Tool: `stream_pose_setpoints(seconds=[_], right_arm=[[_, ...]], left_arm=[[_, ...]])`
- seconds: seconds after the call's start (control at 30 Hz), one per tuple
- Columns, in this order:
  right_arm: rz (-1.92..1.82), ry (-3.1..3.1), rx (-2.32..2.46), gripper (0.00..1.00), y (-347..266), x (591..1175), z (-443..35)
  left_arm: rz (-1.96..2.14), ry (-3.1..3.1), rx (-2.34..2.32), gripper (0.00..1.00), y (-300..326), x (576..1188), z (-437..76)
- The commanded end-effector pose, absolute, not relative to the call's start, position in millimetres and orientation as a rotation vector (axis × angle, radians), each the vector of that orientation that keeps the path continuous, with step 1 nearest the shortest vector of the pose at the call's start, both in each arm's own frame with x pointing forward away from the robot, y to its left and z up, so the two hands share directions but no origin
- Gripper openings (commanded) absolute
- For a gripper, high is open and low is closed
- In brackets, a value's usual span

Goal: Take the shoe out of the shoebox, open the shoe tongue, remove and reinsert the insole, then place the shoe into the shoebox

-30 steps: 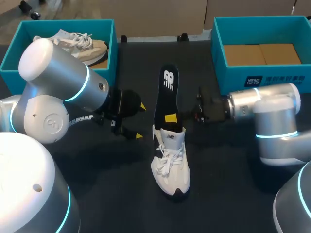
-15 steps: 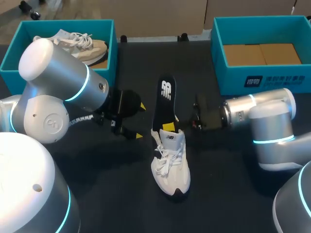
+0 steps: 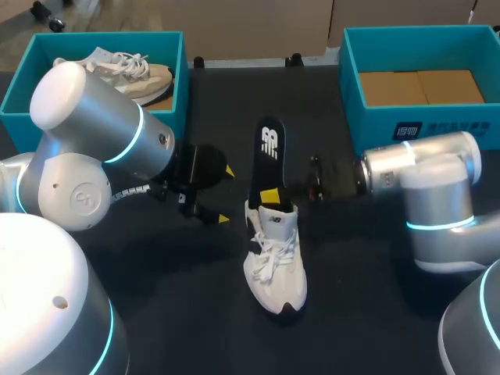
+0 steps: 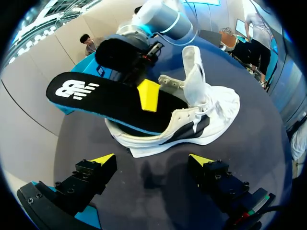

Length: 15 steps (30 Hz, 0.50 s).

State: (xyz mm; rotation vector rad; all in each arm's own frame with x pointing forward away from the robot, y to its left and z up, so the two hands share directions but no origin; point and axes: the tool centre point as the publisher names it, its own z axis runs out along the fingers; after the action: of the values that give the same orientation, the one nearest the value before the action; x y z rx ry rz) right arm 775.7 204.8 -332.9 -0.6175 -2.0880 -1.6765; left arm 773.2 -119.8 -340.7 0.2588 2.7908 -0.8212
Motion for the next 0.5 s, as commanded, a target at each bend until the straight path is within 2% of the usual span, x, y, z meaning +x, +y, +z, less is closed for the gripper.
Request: stream_pose_setpoints(seconds=[0.03,0.13,0.17,0.2,0.23,0.5], right_arm=[[-1.639,-2.106,-0.591,0.24,205,787,-327],[-1.616,-2.112,-0.578,0.19,204,791,-328],[-1.606,-2.112,-0.578,0.15,204,792,-329],[-1.600,-2.112,-0.578,0.04,203,792,-331],[-1.592,-2.110,-0.580,0.00,203,791,-333],[-1.531,-2.081,-0.635,0.00,201,774,-351]], left_arm=[[-0.817,2.791,0.259,1.00,-120,773,-341],[-0.817,2.791,0.259,1.00,-120,773,-341],[-0.817,2.791,0.259,1.00,-120,773,-341],[-0.817,2.791,0.259,1.00,-120,773,-341],[-0.817,2.791,0.259,1.00,-120,773,-341],[-0.817,2.791,0.259,1.00,-120,773,-341]])
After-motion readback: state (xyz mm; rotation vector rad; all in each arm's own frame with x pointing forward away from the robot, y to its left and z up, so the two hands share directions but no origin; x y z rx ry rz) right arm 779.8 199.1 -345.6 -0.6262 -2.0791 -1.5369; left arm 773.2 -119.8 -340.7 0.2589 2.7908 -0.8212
